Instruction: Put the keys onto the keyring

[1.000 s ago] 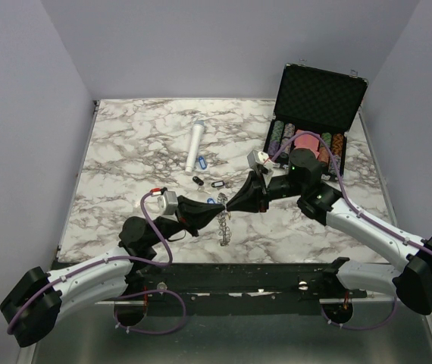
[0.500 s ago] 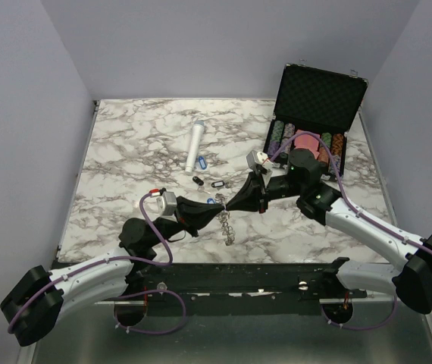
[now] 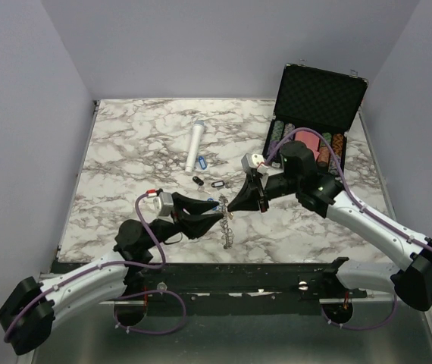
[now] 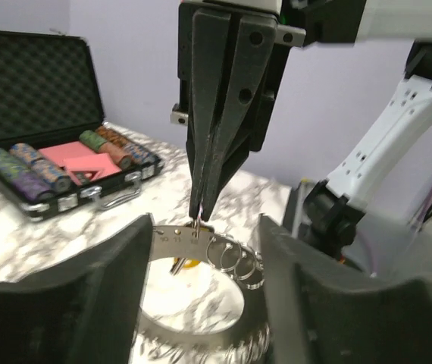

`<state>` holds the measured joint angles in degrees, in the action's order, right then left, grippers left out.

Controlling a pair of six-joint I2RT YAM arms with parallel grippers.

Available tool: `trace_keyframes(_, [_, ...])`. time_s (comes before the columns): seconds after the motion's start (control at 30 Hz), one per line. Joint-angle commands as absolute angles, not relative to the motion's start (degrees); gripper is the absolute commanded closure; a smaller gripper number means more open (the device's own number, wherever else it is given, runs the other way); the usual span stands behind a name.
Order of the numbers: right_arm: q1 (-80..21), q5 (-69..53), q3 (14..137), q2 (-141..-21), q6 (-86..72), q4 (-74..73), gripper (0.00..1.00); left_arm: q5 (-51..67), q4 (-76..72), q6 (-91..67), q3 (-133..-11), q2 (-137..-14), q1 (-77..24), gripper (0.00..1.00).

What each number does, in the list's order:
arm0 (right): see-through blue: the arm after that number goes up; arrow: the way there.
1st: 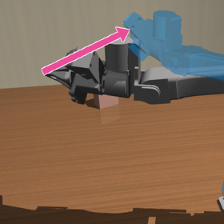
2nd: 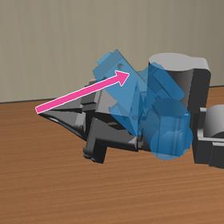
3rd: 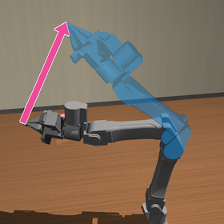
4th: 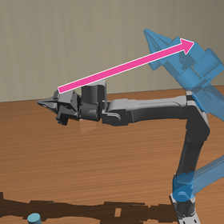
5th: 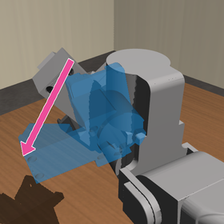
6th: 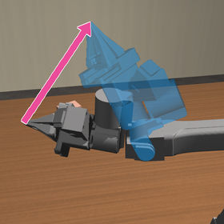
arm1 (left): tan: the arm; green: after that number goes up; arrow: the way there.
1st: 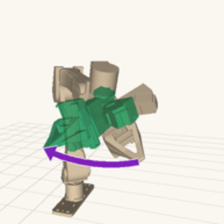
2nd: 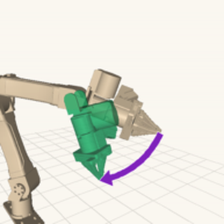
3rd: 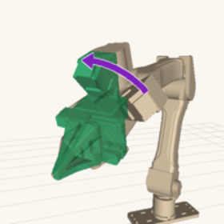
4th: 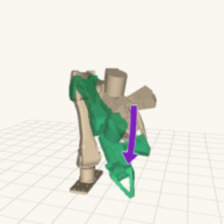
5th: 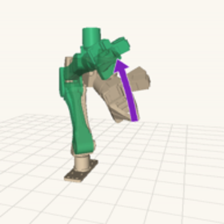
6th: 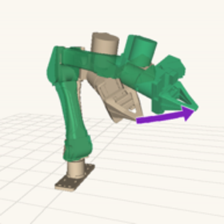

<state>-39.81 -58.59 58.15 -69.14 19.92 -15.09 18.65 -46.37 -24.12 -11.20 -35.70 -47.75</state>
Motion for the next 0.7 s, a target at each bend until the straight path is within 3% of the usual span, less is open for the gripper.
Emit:
trace_keyframes(0.0, [-40.25,-53.89,67.48,-72.23,39.87,-39.07,1.00,18.37,-13.06,-15.40,-20.63,-27.70,-47.64,0.27])
trace_keyframes(0.17, [-40.25,-46.86,76.80,-78.12,50.08,-54.64,1.00,18.81,-0.97,-6.43,-27.41,-29.52,-47.55,0.23])
trace_keyframes(0.47, [-40.17,-41.40,78.93,-79.28,51.68,-56.43,1.00,21.00,-14.13,-7.37,-28.92,-44.02,-47.46,0.26])
trace_keyframes(0.67, [-40.25,-41.22,76.91,-78.40,50.63,-55.20,1.00,24.87,-25.39,-11.24,-27.86,-51.23,-47.46,0.42])
